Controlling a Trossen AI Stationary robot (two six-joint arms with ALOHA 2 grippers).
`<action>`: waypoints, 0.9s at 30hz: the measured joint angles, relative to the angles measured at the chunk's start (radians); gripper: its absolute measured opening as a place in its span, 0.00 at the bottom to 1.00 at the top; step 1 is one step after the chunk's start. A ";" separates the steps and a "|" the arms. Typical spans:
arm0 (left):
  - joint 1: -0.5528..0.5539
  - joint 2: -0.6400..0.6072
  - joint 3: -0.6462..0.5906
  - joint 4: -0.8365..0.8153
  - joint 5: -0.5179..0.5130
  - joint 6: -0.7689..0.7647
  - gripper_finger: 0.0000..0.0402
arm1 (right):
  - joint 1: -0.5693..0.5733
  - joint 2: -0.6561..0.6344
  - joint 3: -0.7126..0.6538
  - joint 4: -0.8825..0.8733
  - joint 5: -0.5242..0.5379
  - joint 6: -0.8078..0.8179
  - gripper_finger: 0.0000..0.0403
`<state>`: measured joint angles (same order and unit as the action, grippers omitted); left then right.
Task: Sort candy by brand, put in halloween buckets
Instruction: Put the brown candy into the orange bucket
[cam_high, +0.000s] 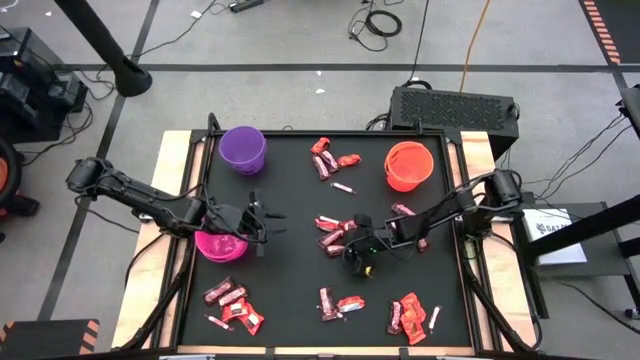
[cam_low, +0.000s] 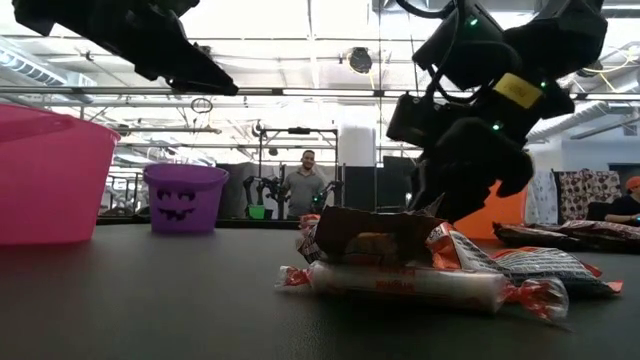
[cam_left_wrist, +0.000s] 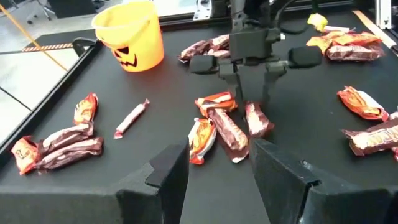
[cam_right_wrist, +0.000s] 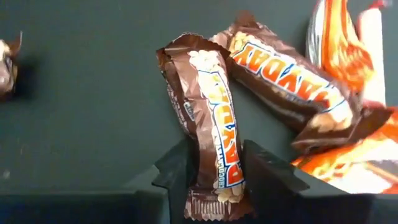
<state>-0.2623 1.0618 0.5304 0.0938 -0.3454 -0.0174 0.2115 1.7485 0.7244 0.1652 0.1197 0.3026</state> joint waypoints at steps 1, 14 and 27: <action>0.000 0.000 0.000 0.001 0.000 0.004 0.44 | 0.000 -0.015 -0.001 -0.016 -0.001 0.000 0.32; 0.000 0.000 0.000 0.000 -0.001 -0.004 0.44 | 0.003 -0.281 0.000 -0.168 -0.016 -0.165 0.10; -0.001 -0.045 -0.001 -0.077 -0.114 0.026 0.44 | -0.200 -0.671 0.002 -0.568 0.360 -0.123 0.11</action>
<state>-0.2630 1.0170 0.5297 0.0172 -0.4589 0.0085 0.0113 1.0779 0.7265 -0.4031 0.4792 0.1799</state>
